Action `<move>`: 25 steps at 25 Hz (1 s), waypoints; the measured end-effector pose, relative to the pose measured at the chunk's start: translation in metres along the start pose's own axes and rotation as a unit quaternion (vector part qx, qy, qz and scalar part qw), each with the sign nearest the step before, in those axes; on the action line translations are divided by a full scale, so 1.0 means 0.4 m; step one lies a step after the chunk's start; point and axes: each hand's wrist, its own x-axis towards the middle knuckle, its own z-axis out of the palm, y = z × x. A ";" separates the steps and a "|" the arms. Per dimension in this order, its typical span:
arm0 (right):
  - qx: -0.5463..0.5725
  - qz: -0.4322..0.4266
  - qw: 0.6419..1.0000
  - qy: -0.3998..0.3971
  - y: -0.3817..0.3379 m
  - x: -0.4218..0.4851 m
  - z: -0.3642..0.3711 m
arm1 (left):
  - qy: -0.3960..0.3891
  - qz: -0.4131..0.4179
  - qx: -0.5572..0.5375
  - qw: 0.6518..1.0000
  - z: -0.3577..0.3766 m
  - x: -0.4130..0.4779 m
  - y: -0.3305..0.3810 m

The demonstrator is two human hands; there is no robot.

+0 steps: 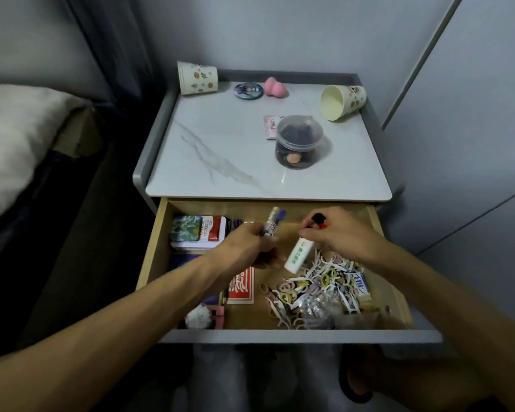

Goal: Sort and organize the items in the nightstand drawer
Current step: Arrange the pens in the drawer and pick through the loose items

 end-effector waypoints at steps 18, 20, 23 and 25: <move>0.414 0.060 0.901 -0.115 -0.115 0.020 0.138 | 0.062 0.052 -0.197 0.977 -0.074 -0.093 0.019; 0.345 0.055 0.936 -0.049 -0.124 0.012 0.136 | 0.071 0.054 -0.193 0.977 -0.076 -0.091 0.010; 0.341 0.051 0.938 -0.038 -0.124 0.020 0.136 | 0.074 0.055 -0.201 0.975 -0.078 -0.090 -0.001; 0.335 0.039 0.940 -0.053 -0.129 0.025 0.147 | 0.067 0.065 -0.196 0.976 -0.075 -0.088 -0.003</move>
